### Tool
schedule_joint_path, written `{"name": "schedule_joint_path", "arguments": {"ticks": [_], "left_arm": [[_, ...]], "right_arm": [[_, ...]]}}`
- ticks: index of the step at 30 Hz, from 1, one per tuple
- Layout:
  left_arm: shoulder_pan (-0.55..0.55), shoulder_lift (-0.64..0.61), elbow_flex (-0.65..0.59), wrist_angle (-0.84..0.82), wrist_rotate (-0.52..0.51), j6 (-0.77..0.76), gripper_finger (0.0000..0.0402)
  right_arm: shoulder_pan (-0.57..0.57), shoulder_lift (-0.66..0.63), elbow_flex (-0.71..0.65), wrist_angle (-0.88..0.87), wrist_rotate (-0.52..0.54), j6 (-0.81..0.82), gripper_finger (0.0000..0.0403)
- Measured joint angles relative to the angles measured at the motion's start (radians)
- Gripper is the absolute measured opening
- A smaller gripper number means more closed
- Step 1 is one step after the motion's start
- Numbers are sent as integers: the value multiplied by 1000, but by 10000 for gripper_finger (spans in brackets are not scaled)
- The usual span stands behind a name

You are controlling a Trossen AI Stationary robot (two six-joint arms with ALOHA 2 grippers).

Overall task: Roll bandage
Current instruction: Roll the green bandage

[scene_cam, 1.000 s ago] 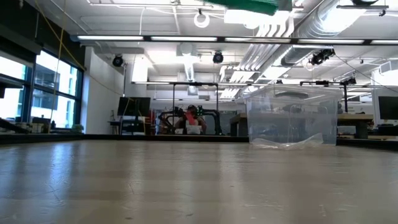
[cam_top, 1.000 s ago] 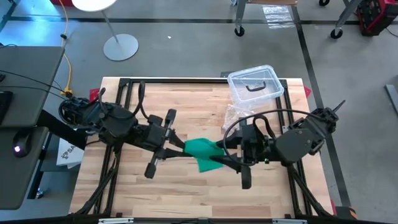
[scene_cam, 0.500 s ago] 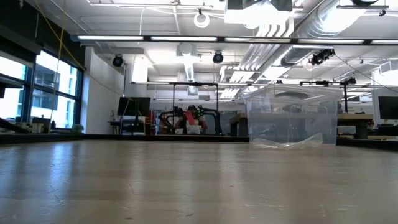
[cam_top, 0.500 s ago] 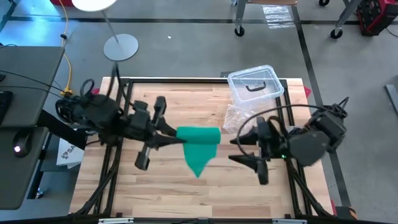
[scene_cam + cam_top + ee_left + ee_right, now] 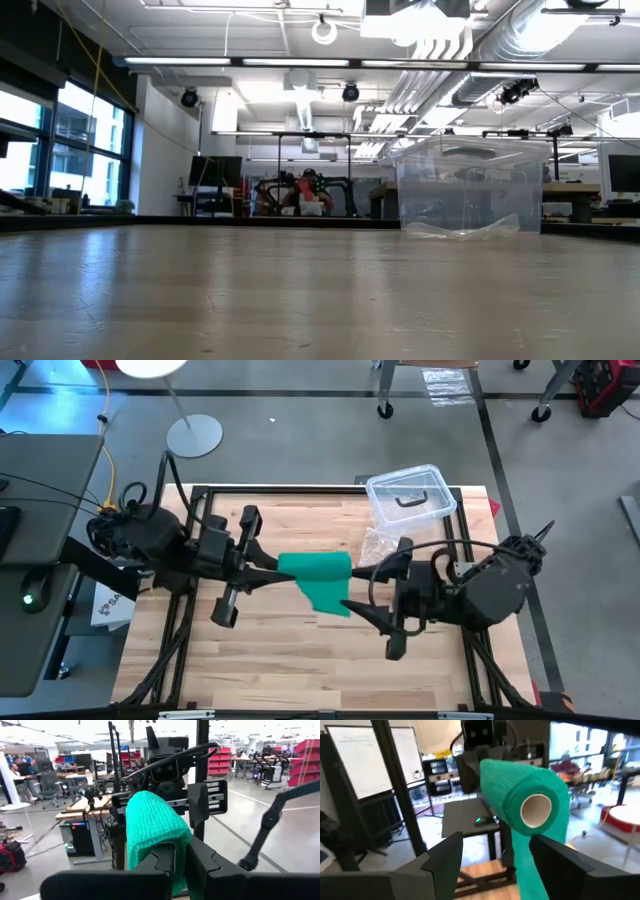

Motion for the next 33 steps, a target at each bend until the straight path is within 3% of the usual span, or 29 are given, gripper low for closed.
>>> {"name": "schedule_joint_path", "arguments": {"ticks": [6, 14, 33], "left_arm": [[0, 0, 0, 0, 1, 0, 14], [4, 2, 0, -21, 2, 0, 15], [17, -2, 0, -16, 52, -2, 15]], "right_arm": [[-5, -2, 0, 20, 0, -82, 226], [18, -14, 1, 51, 78, -140, 226], [-79, -15, 2, 45, -167, -12, 226]]}}
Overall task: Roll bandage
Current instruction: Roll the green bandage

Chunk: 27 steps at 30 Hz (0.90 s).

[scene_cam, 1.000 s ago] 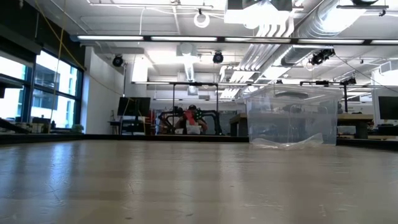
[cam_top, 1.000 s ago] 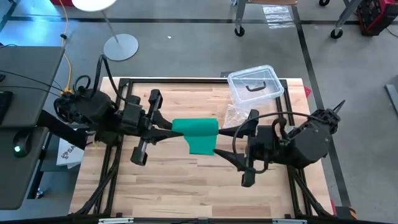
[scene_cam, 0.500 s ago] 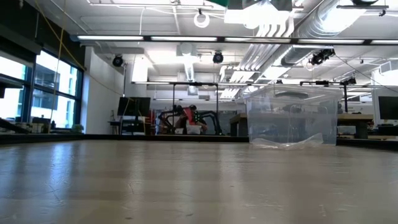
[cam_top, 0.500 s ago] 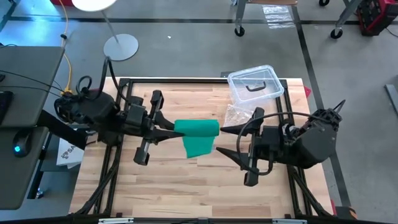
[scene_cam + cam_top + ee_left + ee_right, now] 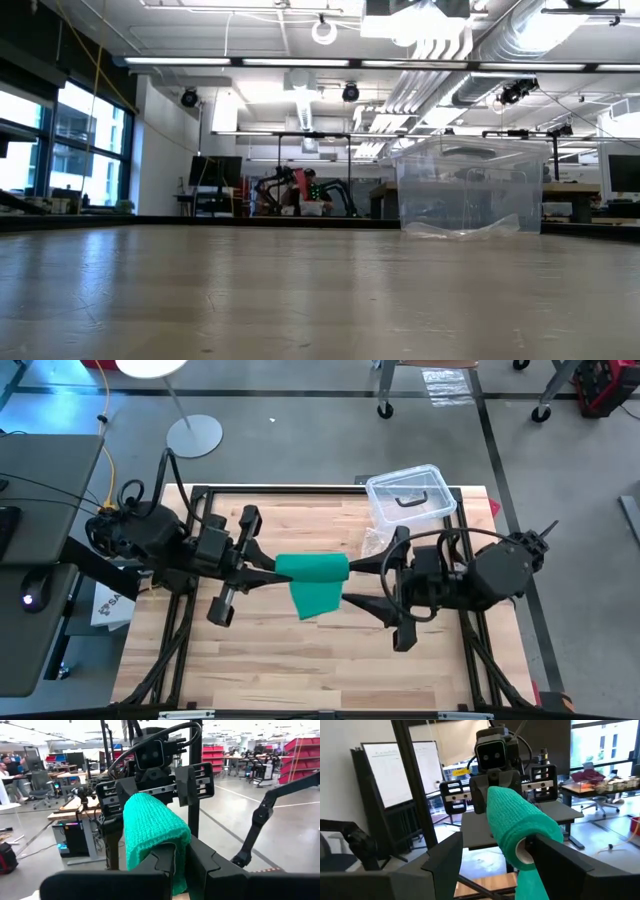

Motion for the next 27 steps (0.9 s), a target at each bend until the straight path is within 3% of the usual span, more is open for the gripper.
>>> {"name": "schedule_joint_path", "arguments": {"ticks": [11, 22, 27], "left_arm": [[0, 4, -1, -1, -55, -2, 15], [-1, 5, -1, 2, -56, -6, 15], [1, 14, 0, -2, -38, -1, 15]], "right_arm": [[10, 2, 0, -87, 70, 79, 226], [18, 6, -2, -42, 17, 9, 226], [3, 13, -2, -41, 107, 40, 226]]}}
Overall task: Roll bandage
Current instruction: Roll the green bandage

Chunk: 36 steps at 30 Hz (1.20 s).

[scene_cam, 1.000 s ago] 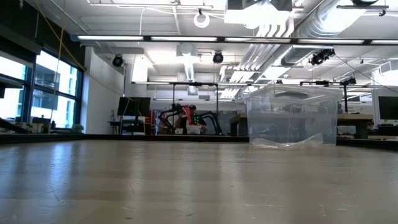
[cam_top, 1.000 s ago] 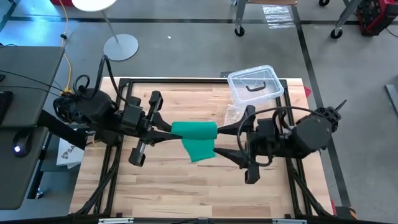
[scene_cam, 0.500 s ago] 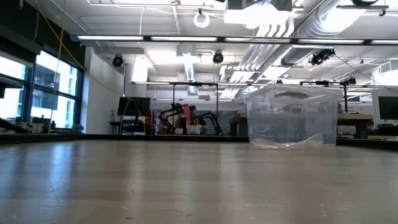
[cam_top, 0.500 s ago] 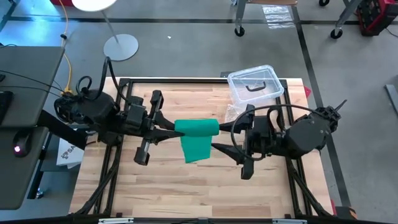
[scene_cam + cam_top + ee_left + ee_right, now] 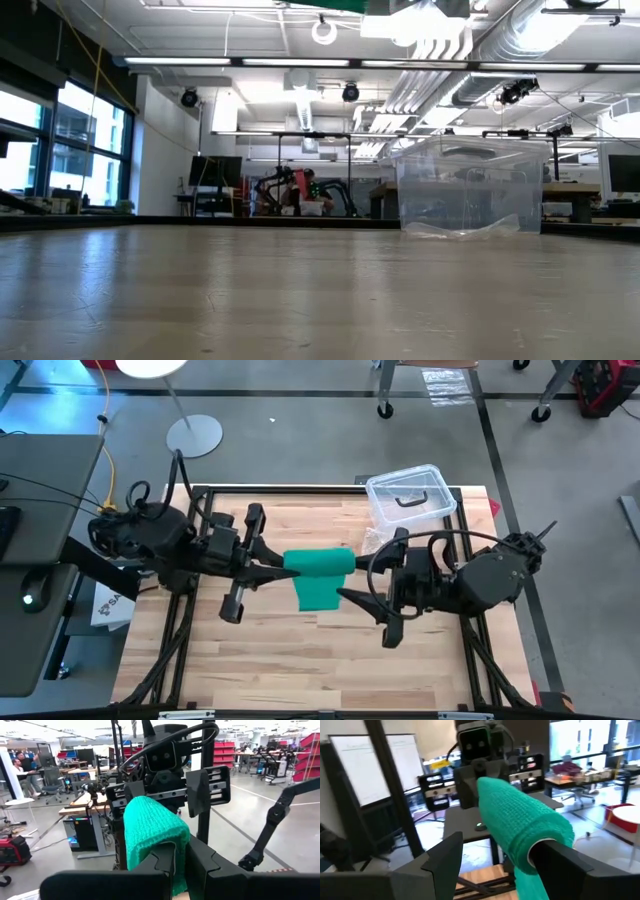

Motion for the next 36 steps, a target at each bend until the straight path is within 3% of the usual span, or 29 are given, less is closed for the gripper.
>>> {"name": "schedule_joint_path", "arguments": {"ticks": [4, 7, 12, 16, 20, 24, 29, 36], "left_arm": [[-1, 11, 1, 1, 1, -8, 16], [-2, 17, 2, 2, 7, -38, 27], [0, 11, 1, 0, 32, -78, 79], [21, -7, 0, -5, 41, -200, 127], [59, -20, -1, -12, 150, -402, 162], [99, -21, -1, -31, 261, -642, 171], [125, -9, -1, -44, 290, -770, 150], [131, -9, -1, -92, 276, -651, 30]], "right_arm": [[-6, 0, 0, -1, -27, -7, 219], [-7, 0, 0, -6, -56, -7, 192], [-6, 0, 0, -21, -64, -35, 104], [1, 2, 0, -33, -68, -128, 20], [17, 3, 0, -55, -58, -328, 23], [27, 6, 0, -96, -46, -554, 28], [29, 13, 0, -137, -36, -662, 22], [29, 17, 0, -148, -31, -351, 45]]}}
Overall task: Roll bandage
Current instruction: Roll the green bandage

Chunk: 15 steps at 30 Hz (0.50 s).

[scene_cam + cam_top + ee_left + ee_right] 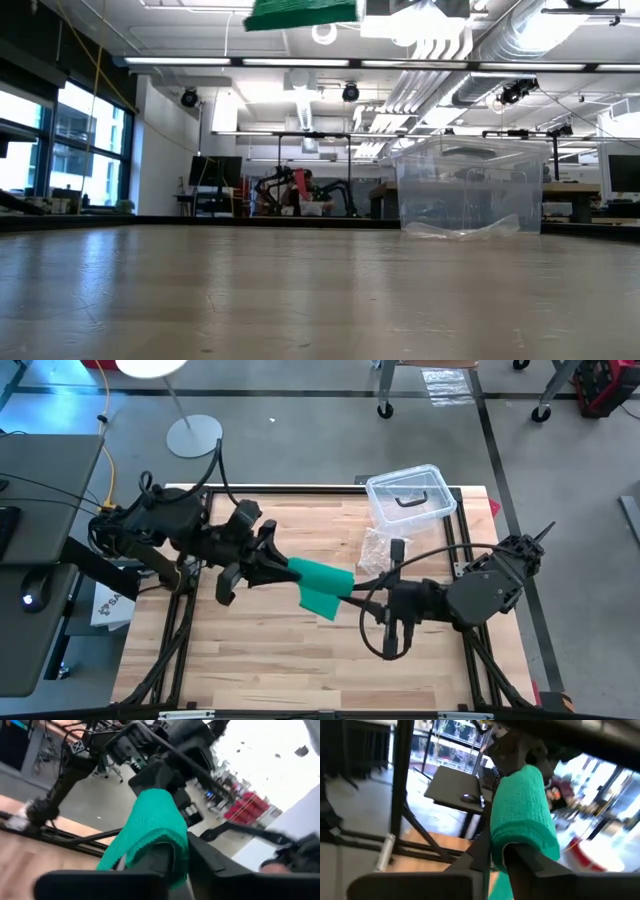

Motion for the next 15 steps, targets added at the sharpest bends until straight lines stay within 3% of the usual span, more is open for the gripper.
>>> {"name": "schedule_joint_path", "arguments": {"ticks": [2, 10, 15], "left_arm": [[-1, 0, 1, -19, 1, 81, 14], [-40, 4, 2, -72, -15, 549, 13], [-83, 4, 2, -109, -59, 799, 18]], "right_arm": [[-1, 0, 0, -2, -20, 85, 69], [-14, 1, -1, 1, -107, 464, 190], [-34, -6, -1, 10, -165, 663, 204]]}}
